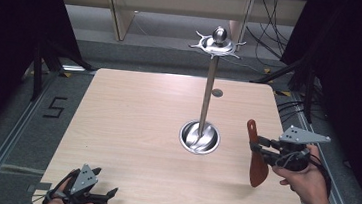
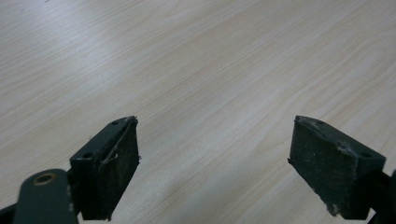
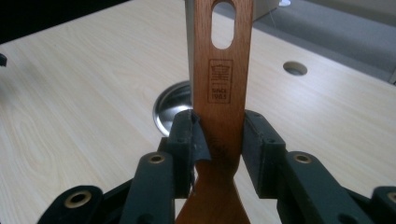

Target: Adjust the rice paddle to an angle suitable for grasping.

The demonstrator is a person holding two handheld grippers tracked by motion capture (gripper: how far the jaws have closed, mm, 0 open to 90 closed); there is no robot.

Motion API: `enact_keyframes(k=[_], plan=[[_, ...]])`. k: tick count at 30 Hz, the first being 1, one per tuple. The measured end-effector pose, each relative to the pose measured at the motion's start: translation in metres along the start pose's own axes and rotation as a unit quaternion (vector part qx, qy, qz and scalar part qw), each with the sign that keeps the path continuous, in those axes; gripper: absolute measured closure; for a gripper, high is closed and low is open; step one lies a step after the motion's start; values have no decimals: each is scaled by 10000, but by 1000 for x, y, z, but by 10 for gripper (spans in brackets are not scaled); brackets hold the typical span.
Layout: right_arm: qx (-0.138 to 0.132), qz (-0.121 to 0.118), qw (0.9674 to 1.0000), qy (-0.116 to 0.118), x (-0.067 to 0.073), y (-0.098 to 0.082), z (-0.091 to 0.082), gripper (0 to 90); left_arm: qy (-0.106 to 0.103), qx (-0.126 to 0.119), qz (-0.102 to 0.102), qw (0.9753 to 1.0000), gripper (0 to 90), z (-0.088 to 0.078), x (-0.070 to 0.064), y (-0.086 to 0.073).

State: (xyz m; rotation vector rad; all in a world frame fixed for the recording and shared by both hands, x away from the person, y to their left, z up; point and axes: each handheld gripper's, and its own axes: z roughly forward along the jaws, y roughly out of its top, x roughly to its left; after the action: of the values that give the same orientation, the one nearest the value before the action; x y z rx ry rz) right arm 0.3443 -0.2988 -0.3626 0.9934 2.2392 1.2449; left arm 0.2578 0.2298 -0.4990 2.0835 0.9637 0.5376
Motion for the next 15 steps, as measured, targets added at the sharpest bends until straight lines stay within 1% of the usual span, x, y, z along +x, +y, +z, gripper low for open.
enact_keyframes(k=[1, 2, 4, 5, 6, 7, 8, 9, 10, 11, 14, 15], plan=[[-76, -13, 10000, -5, 0, 4, 0, 672, -22, 13, -76, 10000, 152, 0, -1, 0], [-89, -15, 10000, 40, 0, 10, -2, 672, -1, 10, -75, 10000, 152, 0, -1, -1], [-90, 5, 9999, 84, 1, 12, -3, 672, 10, 9, -68, 10000, 152, 0, -1, 0], [-198, -51, 9998, 54, 1, 15, -2, 672, 7, 11, -68, 10000, 152, 0, -1, 0], [-193, -2, 9998, 62, 2, 17, -2, 672, -1, 24, -64, 10000, 152, 0, 0, 0], [-362, -4, 9993, 24, 3, 21, -1, 672, -3, 16, -71, 10000, 152, 0, 0, 0], [-362, -4, 9993, 24, 3, 21, -1, 672, 8, 4, -75, 10000, 152, 0, -1, 0], [-372, 5, 9992, 129, 3, 24, -2, 672, -11, -5, -86, 10000, 152, 0, -1, 0], [-364, -14, 9993, 98, 4, 27, -3, 672, 2, 11, -73, 10000, 152, 0, 0, 0], [-422, -72, 9990, 104, 3, 29, -2, 672, -9, 20, -71, 10000, 152, 0, 0, 0], [-503, -59, 9986, 132, 5, 35, 0, 672, -18, -4, -92, 10000, 152, 0, -1, 0], [-527, -64, 9985, 116, 6, 36, 1, 672, -8, 26, -43, 10000, 152, 0, 0, 0]])
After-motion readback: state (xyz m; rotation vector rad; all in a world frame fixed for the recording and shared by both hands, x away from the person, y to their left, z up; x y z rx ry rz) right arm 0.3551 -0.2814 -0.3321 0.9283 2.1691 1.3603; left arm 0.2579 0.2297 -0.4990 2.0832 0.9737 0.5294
